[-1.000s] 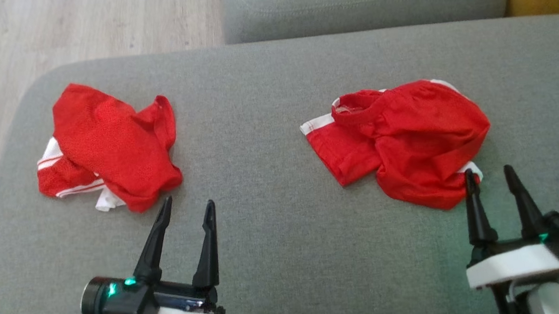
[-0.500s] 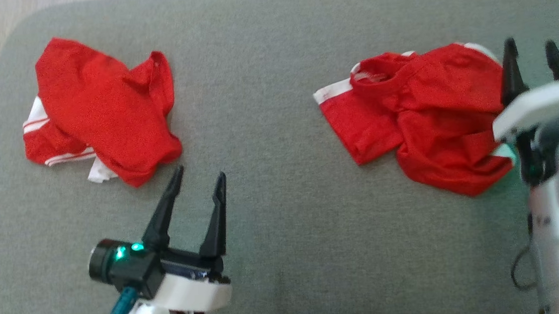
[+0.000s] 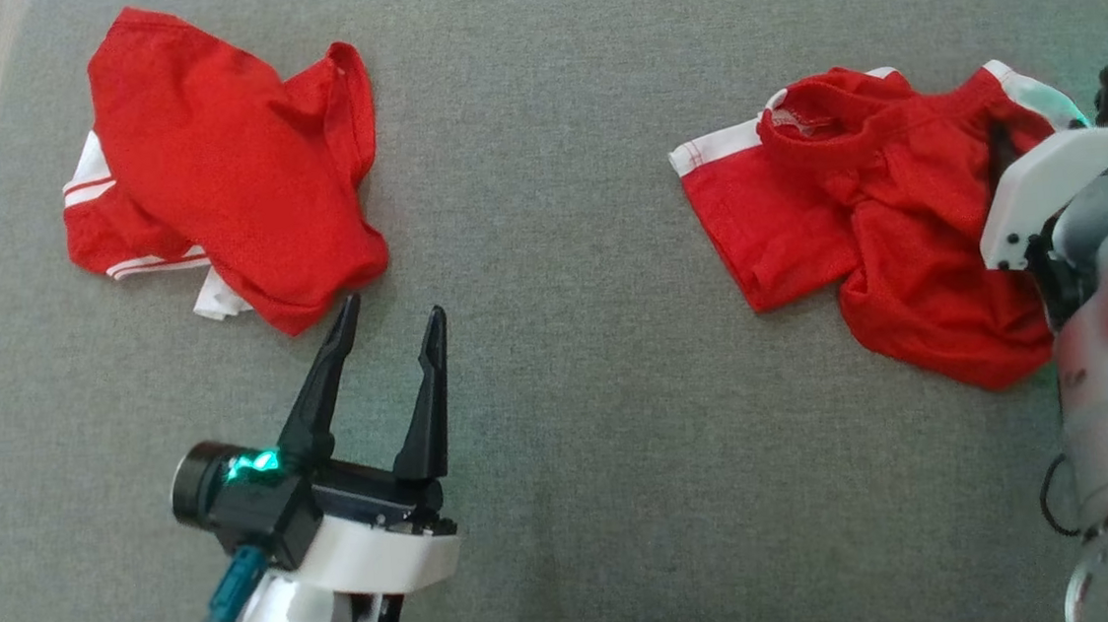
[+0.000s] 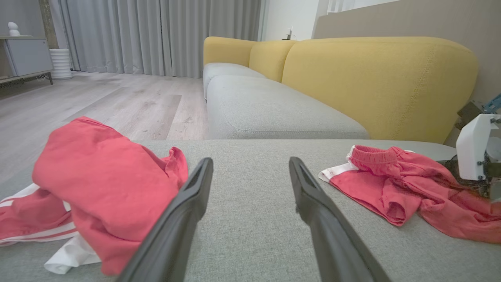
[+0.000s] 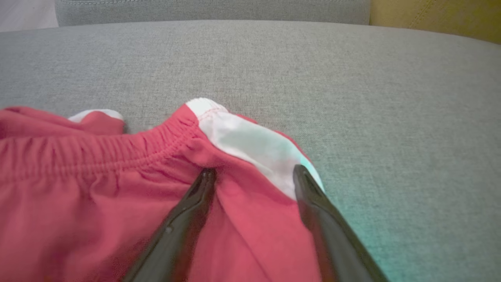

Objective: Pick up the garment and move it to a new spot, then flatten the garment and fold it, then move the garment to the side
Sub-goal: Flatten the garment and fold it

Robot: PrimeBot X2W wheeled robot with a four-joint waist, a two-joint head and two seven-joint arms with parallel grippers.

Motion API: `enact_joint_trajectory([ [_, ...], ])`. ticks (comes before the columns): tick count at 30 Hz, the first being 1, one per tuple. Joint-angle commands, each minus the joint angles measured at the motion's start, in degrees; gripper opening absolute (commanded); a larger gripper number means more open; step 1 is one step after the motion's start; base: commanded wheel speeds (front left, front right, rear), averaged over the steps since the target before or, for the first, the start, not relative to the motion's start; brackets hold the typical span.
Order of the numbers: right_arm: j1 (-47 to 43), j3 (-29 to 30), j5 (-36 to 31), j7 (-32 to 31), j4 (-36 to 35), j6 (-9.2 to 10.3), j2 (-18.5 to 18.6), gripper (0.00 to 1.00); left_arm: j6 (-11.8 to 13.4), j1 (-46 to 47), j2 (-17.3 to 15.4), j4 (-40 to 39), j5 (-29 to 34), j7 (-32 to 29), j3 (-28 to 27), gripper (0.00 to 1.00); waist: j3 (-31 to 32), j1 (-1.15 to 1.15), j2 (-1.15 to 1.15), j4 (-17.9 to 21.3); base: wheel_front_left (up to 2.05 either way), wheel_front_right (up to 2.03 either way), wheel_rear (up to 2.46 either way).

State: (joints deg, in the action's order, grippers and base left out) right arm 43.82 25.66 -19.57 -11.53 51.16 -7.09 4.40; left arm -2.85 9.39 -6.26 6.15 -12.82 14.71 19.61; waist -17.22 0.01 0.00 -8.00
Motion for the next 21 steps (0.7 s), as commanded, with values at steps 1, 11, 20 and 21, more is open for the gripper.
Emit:
enact_joint_trajectory([
  [1,2.4,-0.9,-0.5,0.6,-1.1,-0.40,0.0,1.00,-0.2,2.0,0.0,-1.9,0.8,0.3,-2.5,1.00,0.0,-0.01,0.00,0.0,0.00,0.00,0.00],
  [11,5.4,1.3,-3.1,5.9,4.4,-0.40,0.0,0.00,-1.4,1.8,1.0,-1.4,1.9,0.3,-4.1,1.00,1.1,-0.01,0.00,1.0,0.00,0.00,0.00],
  [20,10.3,5.1,-4.6,19.3,0.8,-0.40,3.2,0.00,-1.7,-0.6,1.8,-1.6,2.1,0.3,-6.0,1.00,6.9,-0.01,0.00,1.6,0.00,0.00,0.00],
  [21,11.1,5.5,-4.9,20.4,0.2,-0.40,3.7,0.00,-1.7,-0.9,1.9,-1.6,2.1,0.3,-6.0,1.00,7.6,-0.01,0.00,1.4,0.00,0.00,0.00],
])
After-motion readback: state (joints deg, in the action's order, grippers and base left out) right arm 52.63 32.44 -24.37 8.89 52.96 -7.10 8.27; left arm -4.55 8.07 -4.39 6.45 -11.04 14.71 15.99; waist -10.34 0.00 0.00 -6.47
